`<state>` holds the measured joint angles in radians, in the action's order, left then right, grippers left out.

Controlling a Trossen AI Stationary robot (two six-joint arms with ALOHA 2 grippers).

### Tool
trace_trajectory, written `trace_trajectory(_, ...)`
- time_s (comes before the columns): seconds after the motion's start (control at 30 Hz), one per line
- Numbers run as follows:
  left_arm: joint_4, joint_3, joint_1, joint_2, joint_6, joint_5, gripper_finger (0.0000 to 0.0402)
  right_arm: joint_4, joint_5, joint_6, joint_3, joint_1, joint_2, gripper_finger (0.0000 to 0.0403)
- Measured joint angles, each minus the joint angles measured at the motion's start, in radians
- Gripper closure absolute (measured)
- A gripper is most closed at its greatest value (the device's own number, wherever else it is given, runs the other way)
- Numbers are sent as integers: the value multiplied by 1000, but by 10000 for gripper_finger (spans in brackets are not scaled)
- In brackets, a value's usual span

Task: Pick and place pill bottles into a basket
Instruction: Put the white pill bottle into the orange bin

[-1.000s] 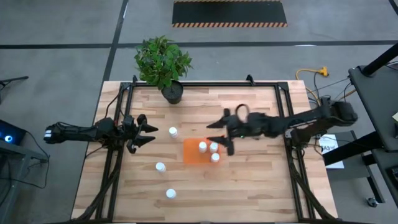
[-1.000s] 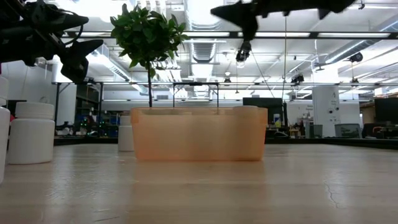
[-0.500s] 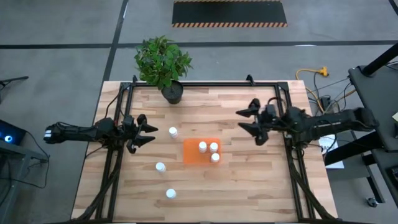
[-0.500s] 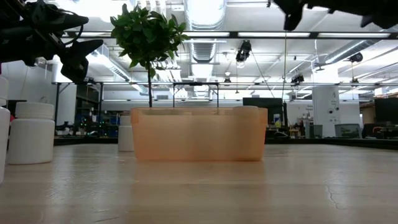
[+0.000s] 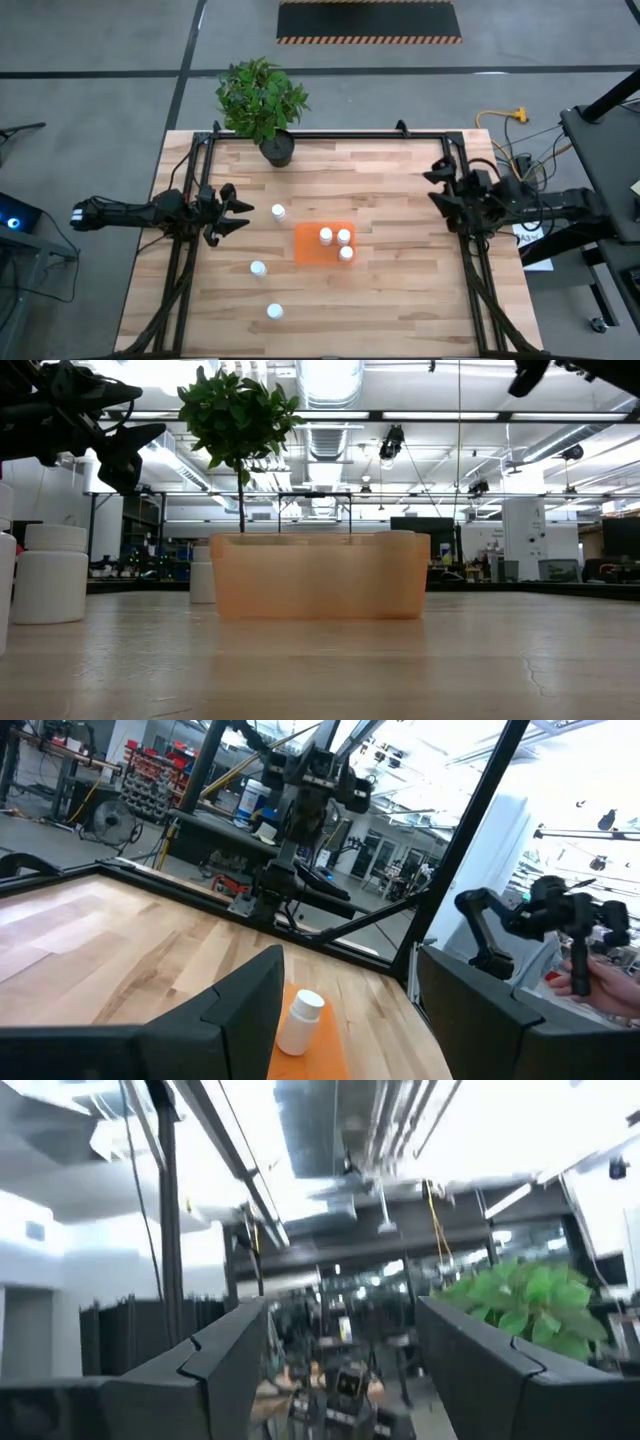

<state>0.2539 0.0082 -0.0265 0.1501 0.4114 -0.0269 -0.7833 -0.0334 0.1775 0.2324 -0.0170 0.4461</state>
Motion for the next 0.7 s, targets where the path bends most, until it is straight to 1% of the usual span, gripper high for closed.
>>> trace_trajectory(0.2, 0, 0, 0, 0, 1, 0, 189, -207, 0, -2, -143, 0, -125, 160)
trace_trajectory(0.33, 0, 0, 0, 0, 1, 0, 189, -290, 10, 23, -223, 0, -191, 164)
trace_trajectory(0.57, 0, 0, 0, 0, 1, 1, 189, -166, 61, 22, -223, 0, -300, 162)
trace_trajectory(0.7, 0, 0, 0, 0, 1, 0, 189, -71, 69, 5, -223, 0, -380, 158)
